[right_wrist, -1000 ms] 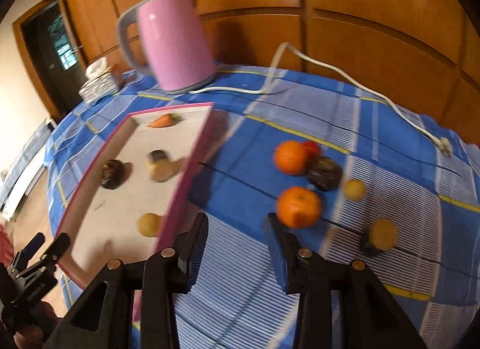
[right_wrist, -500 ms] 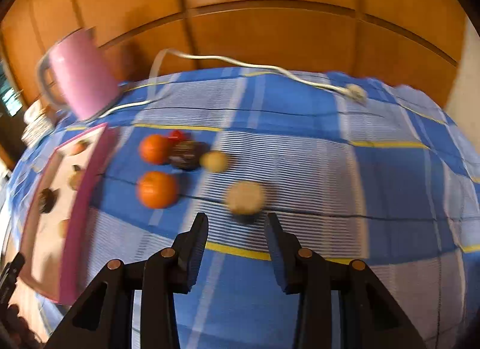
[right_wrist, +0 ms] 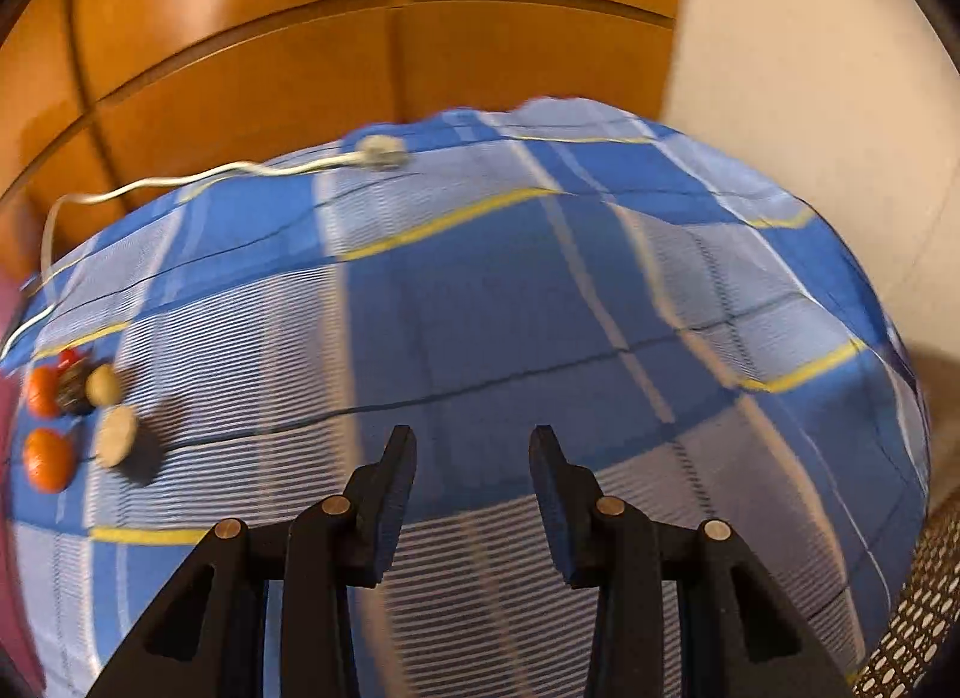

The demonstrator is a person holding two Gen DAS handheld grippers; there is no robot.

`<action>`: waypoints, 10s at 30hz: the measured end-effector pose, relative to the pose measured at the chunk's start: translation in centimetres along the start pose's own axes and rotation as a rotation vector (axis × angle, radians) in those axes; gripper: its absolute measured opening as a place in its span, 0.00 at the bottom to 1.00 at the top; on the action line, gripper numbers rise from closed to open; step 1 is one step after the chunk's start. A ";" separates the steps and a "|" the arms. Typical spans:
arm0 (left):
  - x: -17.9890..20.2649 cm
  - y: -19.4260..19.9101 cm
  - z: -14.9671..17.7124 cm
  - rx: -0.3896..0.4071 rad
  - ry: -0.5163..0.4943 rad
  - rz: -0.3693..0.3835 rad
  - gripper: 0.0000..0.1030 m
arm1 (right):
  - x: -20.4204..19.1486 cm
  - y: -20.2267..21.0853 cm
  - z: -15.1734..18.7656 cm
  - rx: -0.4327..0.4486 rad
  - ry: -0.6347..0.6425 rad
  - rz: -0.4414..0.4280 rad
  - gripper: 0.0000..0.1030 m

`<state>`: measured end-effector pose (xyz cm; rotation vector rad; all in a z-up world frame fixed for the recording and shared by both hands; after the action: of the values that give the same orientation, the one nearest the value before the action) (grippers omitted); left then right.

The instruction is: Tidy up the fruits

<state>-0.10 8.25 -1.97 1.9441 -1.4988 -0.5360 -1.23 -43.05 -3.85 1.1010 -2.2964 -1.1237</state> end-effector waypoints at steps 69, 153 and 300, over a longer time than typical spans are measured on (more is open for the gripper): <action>24.6 -1.4 -0.2 -0.182 -0.435 0.361 0.90 | 1.4 -0.9 1.3 0.073 -0.040 0.107 0.49; 6.8 -5.0 -7.3 0.000 -0.072 0.013 0.76 | 1.1 -1.2 1.3 0.077 -0.029 0.117 0.49; 0.1 -4.8 2.1 -0.154 0.080 -0.048 0.97 | -25.8 5.6 2.8 0.094 0.741 -0.379 0.26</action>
<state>1.98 8.52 -6.75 1.8638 -1.3251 -0.5700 10.72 -19.58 -0.67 1.6883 -1.6064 -0.5624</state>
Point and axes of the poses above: each gripper's, at about its wrist camera, not at the fingertips, and y roughly against the way its jaws point, x to its right, z to its underside, the point moved 2 cm from there along -y, roughly the way its jaws point, and after that the axes turned 6 degrees about -z, right-handed, at the moved point
